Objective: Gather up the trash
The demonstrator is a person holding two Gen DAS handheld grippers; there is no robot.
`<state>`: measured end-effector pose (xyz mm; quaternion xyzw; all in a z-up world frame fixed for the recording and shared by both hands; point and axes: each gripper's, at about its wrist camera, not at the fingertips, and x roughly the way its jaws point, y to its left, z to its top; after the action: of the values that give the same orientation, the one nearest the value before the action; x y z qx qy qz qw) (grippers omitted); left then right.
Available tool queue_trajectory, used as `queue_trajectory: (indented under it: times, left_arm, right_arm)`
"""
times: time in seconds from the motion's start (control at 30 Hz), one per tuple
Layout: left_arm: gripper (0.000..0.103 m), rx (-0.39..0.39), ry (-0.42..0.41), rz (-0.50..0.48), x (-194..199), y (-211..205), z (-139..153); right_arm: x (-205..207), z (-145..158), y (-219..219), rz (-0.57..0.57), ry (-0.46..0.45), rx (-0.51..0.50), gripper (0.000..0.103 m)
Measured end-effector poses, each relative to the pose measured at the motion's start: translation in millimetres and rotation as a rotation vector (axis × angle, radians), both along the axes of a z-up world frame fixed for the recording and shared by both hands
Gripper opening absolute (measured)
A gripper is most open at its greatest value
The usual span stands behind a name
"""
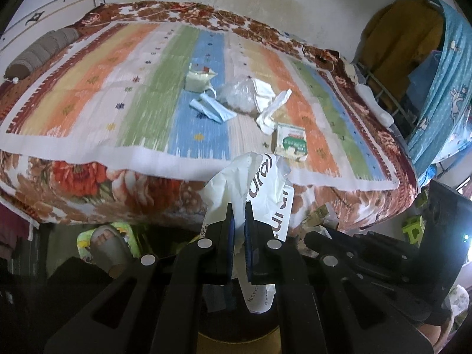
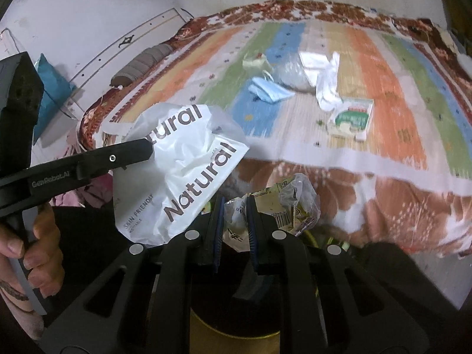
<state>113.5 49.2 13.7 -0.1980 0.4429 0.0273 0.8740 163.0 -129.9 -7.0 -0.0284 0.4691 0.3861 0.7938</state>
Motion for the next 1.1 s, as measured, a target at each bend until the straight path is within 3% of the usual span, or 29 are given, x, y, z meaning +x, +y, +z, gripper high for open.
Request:
queue_trajectory:
  times: [0.37, 0.63, 0.8, 0.93, 1.1]
  left_arm:
    - [0.005, 0.033, 0.078, -0.017, -12.4, -19.8, -28.3]
    - [0.005, -0.004, 0.14, 0.004, -12.6, -17.9, -45.3]
    - [0.005, 0.027, 0.177, 0.01, -7.7, -23.2, -54.3]
    - [0.005, 0.041, 0.216, -0.004, -4.5, -29.8, -64.6]
    - [0.01, 0.053, 0.252, -0.012, -1.7, -31.6, -74.0]
  right_arm:
    - [-18.2, -21.1, -7.8, -0.004, 0.031, -0.045, 0.014]
    - [-23.9, -48.3, -4.3, -0.009, 0.097, -0.11, 0.014]
    - [-18.7, -68.5, -5.4, -0.036, 0.191, -0.122, 0.014]
    - [-18.4, -76.1, -5.3, -0.047, 0.201, -0.157, 0.014]
    - [-14.6, -83.3, -8.1, -0.074, 0.233, -0.175, 0.021]
